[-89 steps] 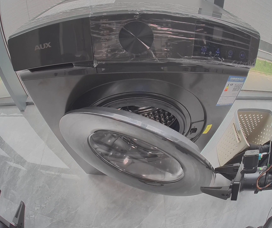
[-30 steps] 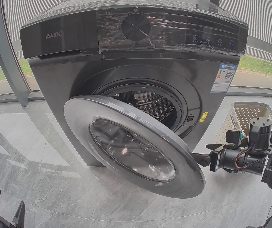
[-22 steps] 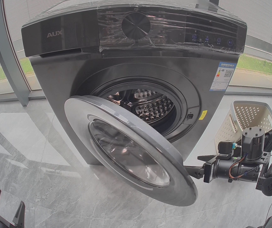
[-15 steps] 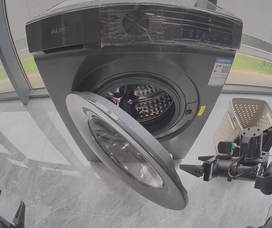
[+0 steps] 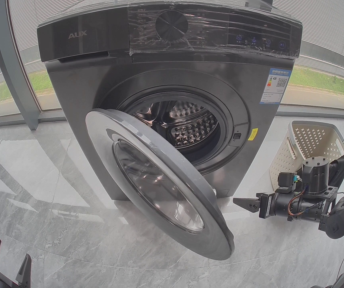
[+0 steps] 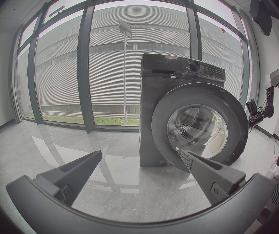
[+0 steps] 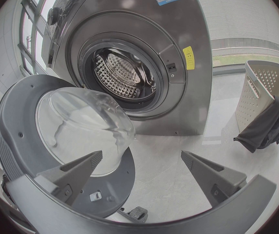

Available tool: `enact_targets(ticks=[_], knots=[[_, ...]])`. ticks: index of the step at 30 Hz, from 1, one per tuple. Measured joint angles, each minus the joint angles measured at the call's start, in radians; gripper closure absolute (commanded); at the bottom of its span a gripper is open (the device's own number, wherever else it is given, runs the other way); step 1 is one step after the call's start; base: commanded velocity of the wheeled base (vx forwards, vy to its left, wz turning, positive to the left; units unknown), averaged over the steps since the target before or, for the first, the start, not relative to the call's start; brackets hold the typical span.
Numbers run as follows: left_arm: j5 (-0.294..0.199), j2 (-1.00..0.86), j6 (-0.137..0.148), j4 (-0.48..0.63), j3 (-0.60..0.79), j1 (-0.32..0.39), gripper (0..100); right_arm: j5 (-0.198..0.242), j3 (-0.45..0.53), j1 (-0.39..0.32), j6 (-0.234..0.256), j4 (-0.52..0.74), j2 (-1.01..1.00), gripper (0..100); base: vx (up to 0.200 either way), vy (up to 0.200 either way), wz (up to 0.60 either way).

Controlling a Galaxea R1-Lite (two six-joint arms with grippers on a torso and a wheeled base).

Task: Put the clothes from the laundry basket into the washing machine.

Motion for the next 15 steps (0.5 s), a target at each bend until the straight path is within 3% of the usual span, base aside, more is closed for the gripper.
enact_targets(ticks=[11, 15], knots=[[-0.002, 0.000, 0.001, 0.001, 0.000, 0.000, 0, -0.004, 0.000, 0.123, 0.044, -0.124, 0.080, 0, 0.000, 0.000, 0.00], [-0.001, 0.000, 0.000, 0.001, 0.000, 0.000, 0, -0.021, 0.002, 0.169, 0.084, -0.151, 0.102, 0, 0.000, 0.000, 0.00]])
